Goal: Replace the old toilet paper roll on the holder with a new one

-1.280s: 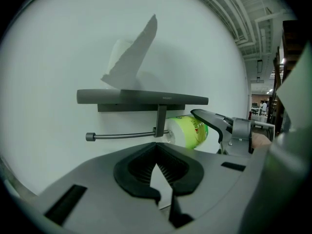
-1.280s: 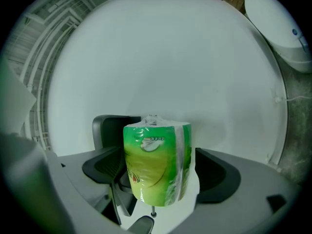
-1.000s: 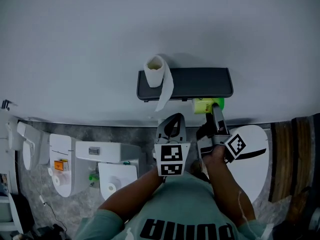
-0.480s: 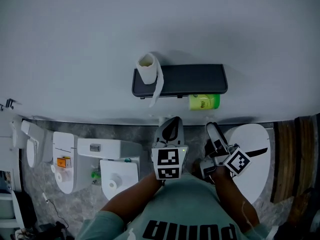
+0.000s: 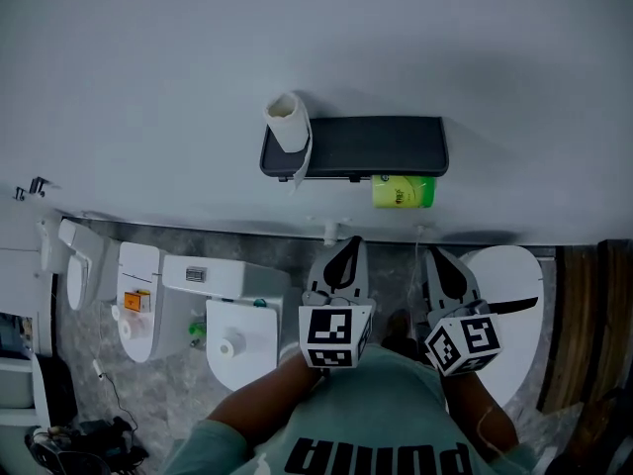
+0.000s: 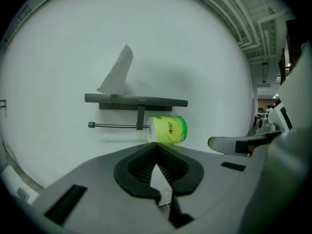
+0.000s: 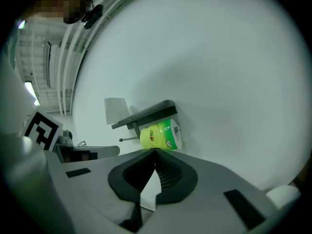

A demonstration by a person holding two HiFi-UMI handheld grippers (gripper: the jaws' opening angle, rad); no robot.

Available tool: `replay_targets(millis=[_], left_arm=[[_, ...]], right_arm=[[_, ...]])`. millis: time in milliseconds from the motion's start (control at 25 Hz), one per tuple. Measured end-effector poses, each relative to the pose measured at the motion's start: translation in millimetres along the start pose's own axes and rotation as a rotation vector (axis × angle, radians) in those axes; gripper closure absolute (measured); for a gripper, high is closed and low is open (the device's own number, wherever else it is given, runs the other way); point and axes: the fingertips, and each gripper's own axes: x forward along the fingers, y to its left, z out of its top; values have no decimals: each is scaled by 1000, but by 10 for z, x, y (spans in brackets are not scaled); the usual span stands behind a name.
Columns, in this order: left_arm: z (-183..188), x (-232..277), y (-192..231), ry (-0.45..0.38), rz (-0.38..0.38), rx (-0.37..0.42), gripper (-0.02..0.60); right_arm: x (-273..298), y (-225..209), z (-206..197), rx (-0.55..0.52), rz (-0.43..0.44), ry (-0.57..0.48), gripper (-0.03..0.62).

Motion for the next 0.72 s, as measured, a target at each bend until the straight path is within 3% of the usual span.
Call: replay_targets(millis=[400,720], left_arm=[[-50,-171,-155,-43,34,-8,574],[62,-420,-270,-139,29,1,574]], right_arm=[[-81,37,54,-252,-20,29,586],[-226,118,208,-339,-40,-10,586]])
